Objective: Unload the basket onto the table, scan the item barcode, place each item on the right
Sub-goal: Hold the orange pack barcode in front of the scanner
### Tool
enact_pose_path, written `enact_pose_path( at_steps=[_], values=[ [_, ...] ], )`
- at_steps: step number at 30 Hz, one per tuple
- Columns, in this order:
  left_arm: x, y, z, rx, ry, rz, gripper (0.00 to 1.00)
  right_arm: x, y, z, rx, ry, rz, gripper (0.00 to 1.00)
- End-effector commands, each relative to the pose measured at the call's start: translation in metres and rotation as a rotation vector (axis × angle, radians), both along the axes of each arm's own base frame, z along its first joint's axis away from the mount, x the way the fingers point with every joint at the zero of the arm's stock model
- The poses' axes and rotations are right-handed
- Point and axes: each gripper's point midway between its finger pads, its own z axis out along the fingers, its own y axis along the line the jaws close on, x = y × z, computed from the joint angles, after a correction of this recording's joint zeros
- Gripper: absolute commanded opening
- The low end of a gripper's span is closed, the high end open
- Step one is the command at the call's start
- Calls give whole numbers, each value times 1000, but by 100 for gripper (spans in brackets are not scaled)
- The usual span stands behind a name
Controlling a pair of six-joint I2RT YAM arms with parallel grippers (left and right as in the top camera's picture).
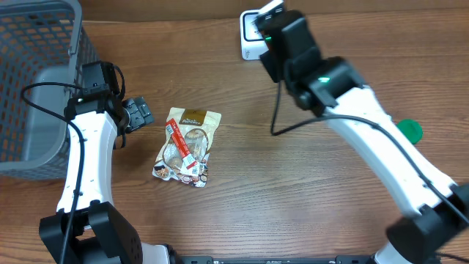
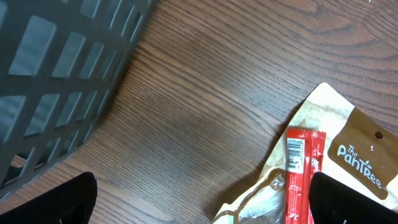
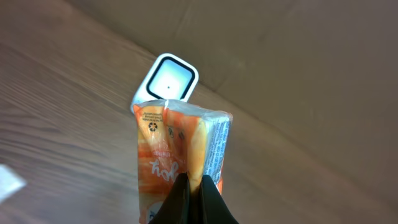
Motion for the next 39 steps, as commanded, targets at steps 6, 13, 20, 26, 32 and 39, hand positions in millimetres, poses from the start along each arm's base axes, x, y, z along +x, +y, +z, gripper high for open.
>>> enact_pose_path(
  at_steps=[6, 13, 20, 26, 32, 39],
  values=[
    [0, 2, 5, 18, -6, -8, 100, 38, 16, -35, -258, -62, 72, 4],
    [0, 2, 5, 18, -6, -8, 100, 62, 32, -58, -340, -108, 128, 4],
    [0, 2, 5, 18, -6, -8, 100, 89, 48, -68, -377, -207, 160, 4],
    [0, 2, 5, 18, -6, -8, 100, 113, 52, -78, -446, -295, 182, 4],
    [0, 2, 5, 18, -6, -8, 100, 131, 37, -98, -529, -295, 188, 4],
    [0, 2, 5, 18, -6, -8, 100, 150, 28, -101, -489, -353, 153, 4]
  ],
)
